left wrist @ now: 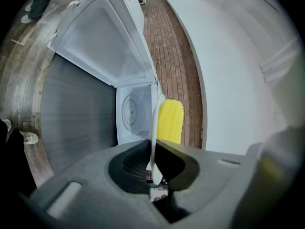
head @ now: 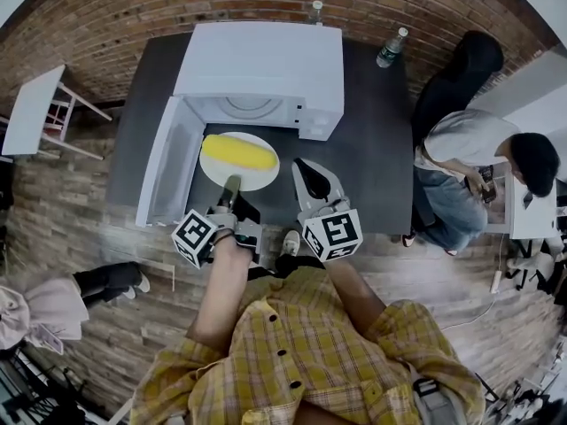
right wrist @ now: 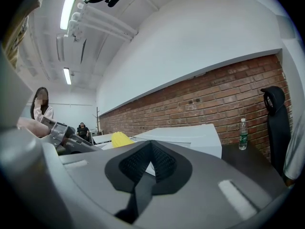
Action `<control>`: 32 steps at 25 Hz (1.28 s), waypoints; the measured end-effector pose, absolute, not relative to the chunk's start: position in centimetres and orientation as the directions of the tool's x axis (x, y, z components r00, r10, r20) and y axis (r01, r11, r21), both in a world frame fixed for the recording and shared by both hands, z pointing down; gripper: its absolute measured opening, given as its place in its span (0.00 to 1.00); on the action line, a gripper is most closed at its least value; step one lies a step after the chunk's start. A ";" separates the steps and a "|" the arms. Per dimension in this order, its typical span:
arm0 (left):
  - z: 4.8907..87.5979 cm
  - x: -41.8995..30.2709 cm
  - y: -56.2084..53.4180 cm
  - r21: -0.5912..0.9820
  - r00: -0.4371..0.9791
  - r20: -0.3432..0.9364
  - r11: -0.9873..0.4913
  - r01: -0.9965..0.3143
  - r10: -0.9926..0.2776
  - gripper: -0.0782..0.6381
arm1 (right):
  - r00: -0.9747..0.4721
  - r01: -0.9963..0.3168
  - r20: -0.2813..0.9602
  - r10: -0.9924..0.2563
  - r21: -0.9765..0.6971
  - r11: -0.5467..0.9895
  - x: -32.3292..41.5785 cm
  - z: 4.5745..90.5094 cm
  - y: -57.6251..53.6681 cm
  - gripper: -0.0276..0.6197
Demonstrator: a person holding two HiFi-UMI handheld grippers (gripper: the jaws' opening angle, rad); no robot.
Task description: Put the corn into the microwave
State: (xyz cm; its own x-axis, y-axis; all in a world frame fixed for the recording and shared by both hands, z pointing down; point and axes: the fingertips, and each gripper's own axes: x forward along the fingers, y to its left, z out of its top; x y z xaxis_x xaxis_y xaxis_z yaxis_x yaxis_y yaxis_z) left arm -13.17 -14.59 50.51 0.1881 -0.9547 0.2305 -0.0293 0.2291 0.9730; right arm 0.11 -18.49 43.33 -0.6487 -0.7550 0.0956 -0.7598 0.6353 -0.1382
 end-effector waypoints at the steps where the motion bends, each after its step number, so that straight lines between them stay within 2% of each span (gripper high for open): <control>1: 50.6 -13.2 -14.9 0.972 0.183 0.233 0.232 -0.027 -0.955 0.14 | -0.654 -0.755 0.100 -0.749 -0.136 0.641 0.1 43.5 -18.6 0.05; 9: 51.1 -13.6 -18.0 0.975 0.166 0.214 0.221 0.019 -0.962 0.14 | -0.654 -0.756 0.129 -0.746 -0.132 0.641 -0.4 44.5 -20.6 0.05; 22: 55.6 -15.7 -22.2 0.961 0.228 0.277 0.273 -0.049 -0.933 0.14 | -0.619 -0.785 0.145 -0.772 -0.145 0.603 -2.4 46.6 -23.0 0.05; 32: 59.4 -17.0 -25.2 0.950 0.227 0.307 0.311 -0.019 -0.924 0.14 | -0.589 -0.808 0.188 -0.786 -0.132 0.574 -4.2 48.7 -23.5 0.05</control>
